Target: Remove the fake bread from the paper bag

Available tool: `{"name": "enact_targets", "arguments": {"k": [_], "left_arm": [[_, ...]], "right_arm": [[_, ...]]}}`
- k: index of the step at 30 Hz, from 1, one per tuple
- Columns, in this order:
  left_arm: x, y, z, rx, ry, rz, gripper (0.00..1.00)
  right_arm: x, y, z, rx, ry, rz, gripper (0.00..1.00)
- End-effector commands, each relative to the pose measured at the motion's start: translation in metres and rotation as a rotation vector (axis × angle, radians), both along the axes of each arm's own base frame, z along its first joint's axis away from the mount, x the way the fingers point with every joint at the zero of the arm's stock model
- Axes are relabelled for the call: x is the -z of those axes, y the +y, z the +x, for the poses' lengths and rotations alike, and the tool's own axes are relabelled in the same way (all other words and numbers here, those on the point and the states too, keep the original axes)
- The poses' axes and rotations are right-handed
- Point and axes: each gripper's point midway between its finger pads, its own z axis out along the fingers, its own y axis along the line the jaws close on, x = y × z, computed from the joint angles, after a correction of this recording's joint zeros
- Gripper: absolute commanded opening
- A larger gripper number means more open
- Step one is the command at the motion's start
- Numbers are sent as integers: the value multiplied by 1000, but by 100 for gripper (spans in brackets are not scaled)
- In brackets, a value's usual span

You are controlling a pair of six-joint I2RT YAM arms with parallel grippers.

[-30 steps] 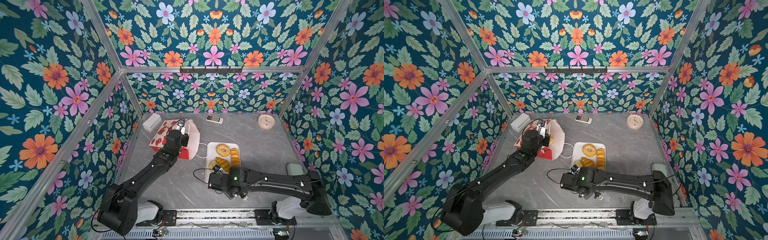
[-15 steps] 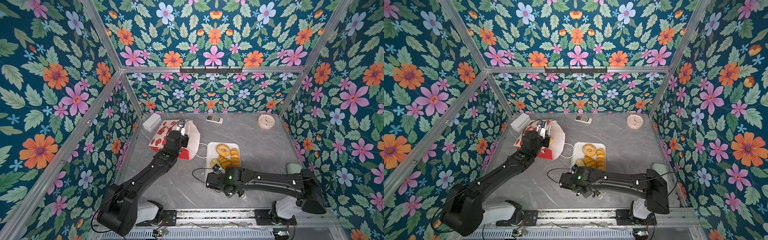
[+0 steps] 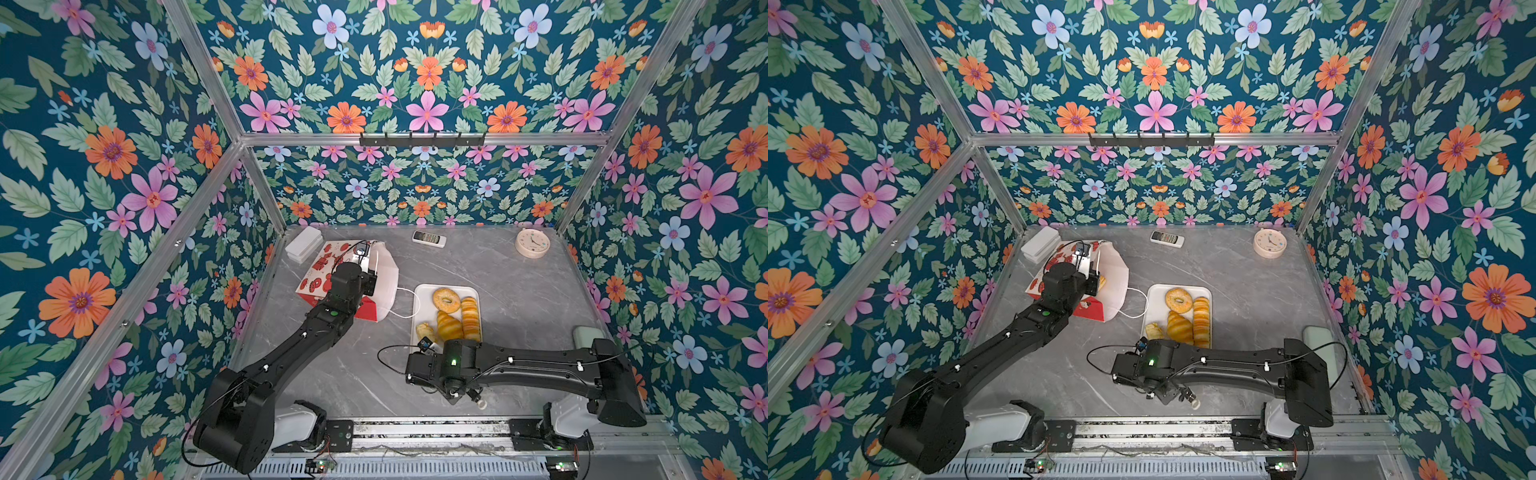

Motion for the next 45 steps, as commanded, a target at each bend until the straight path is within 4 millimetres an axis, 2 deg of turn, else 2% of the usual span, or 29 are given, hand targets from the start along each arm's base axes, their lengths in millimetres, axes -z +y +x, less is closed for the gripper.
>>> {"name": "enact_targets", "arguments": {"k": [1, 6, 13, 20, 27, 35, 45], "left_arm": [[-12, 0, 3, -4, -44, -36, 0], [-12, 0, 1, -2, -44, -38, 0], [-13, 0, 1, -1, -48, -42, 0], [-13, -1, 1, 5, -48, -45, 0], [-13, -1, 1, 4, -47, -45, 0], [-10, -2, 0, 8, -42, -45, 0], [-8, -2, 0, 9, -38, -44, 0]], "right_arm": [[0, 8, -5, -15, 30, 42, 40], [-4, 12, -7, -24, 40, 68, 40], [-22, 25, -9, -43, 42, 184, 39], [-42, 22, 4, -8, -34, 246, 39], [-29, 13, 15, 87, 32, 300, 41], [-32, 25, 15, 123, 126, 479, 44], [-19, 24, 17, 147, 166, 460, 49]]}}
